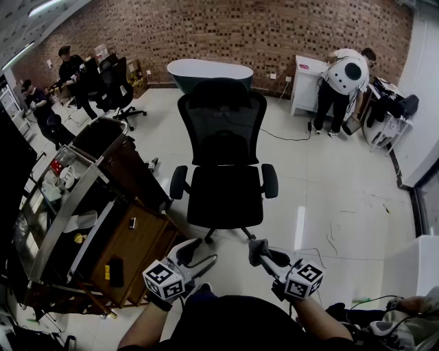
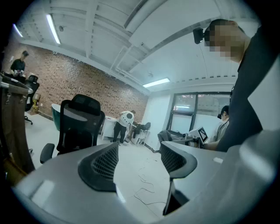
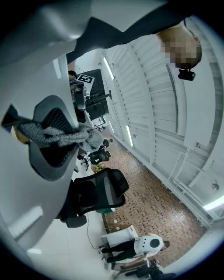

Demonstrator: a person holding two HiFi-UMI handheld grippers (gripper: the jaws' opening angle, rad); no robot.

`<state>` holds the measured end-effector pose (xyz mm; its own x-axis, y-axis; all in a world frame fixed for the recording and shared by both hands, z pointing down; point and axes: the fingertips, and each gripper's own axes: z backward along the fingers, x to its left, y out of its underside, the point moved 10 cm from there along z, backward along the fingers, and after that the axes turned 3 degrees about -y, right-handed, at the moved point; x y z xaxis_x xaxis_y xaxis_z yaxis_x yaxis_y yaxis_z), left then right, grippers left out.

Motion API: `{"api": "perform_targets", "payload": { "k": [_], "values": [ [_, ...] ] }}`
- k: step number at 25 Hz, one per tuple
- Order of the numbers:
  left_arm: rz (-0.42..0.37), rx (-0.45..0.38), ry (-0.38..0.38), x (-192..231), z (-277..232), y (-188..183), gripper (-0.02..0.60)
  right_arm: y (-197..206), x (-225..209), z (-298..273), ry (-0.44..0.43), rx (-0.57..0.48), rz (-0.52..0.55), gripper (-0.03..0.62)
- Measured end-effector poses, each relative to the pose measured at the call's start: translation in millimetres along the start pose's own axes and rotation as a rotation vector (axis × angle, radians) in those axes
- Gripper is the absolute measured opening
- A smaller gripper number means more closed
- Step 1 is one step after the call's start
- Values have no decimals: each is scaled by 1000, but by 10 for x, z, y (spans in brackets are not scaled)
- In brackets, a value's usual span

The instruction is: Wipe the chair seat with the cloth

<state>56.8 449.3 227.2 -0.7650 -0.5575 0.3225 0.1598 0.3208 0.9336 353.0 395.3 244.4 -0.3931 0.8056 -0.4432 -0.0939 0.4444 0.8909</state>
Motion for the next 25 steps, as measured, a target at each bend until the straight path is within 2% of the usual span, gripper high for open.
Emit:
{"api": "perform_targets", "payload": {
  "k": [7, 12, 18, 25],
  "values": [
    [18, 4, -22, 310, -59, -3, 328, -21, -170, -253, -3, 13, -13, 49],
    [44, 9, -9, 723, -233, -50, 327, -85, -387, -561, 22, 27, -22, 49],
    [68, 11, 39, 1493, -577, -248, 327, -294, -738, -1188, 67, 41, -31, 49],
    [81, 31, 106, 2563, -829, -637, 325, -600, -1124, -2219, 117, 40, -61, 49]
  ]
}}
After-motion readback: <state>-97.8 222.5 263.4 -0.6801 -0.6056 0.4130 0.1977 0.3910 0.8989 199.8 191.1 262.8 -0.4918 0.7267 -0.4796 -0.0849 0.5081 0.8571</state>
